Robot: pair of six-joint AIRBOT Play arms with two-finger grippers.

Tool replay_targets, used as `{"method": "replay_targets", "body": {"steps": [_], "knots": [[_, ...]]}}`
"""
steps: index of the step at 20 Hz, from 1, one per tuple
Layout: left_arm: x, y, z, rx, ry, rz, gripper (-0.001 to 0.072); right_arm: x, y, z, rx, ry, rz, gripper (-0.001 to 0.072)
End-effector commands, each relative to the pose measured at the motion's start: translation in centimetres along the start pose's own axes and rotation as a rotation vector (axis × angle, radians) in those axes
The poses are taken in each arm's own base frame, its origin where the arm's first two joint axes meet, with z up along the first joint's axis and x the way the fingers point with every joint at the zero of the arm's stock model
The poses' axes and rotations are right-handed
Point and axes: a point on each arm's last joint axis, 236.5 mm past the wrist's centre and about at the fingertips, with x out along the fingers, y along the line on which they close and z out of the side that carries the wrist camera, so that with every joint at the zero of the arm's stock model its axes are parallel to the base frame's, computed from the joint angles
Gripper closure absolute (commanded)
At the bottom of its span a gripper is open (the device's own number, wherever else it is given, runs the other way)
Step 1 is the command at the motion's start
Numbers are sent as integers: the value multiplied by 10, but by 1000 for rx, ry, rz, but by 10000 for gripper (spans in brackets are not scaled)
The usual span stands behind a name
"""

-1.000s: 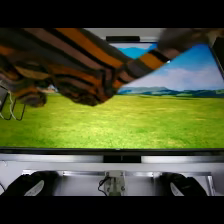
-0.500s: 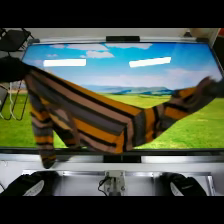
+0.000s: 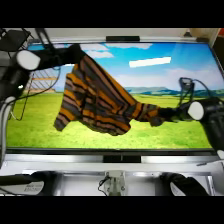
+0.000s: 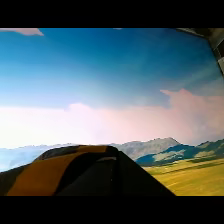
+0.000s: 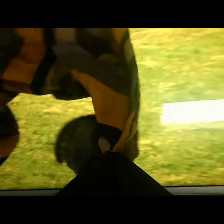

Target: Fold the shirts.

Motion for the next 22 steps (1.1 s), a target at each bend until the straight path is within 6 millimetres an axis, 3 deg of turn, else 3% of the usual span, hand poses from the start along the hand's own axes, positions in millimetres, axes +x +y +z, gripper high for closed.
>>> {"method": "replay_targets", "body": {"steps": [1,2,3,4,5,6,8,9,11,13,15,16,18,20,22], "knots": [[72,32,-42,-97,117,15,647,44,75,-22,96,176,289,643],[81,48,-71,-148,216,41,645,59,78,-30,70,223,279,640],[85,61,-98,-170,311,62,605,71,81,-37,55,260,273,583],[83,70,-116,-183,384,75,340,81,86,-40,47,282,279,300],[77,76,-127,-200,439,87,-13,83,92,-38,23,278,310,110],[65,84,-130,-204,491,97,-7,79,93,-29,-4,256,323,101],[26,113,-124,-162,586,169,30,51,81,12,-54,153,315,100],[3,130,-115,-143,607,223,111,31,69,42,-50,74,301,101],[-45,150,-100,-135,624,305,112,-10,37,107,1,-96,283,84],[-78,155,-111,-162,670,339,88,-16,0,145,56,-161,248,84],[-96,155,-160,-208,761,354,30,12,-21,153,90,-109,236,83],[-101,155,-190,-234,795,364,29,33,-21,148,91,-49,258,83],[-96,152,-246,-321,781,374,30,72,-2,128,74,92,350,83],[-81,139,-281,-428,722,319,30,102,14,110,70,195,416,83],[-66,133,-299,-493,679,296,30,119,17,103,87,236,429,83]]}}
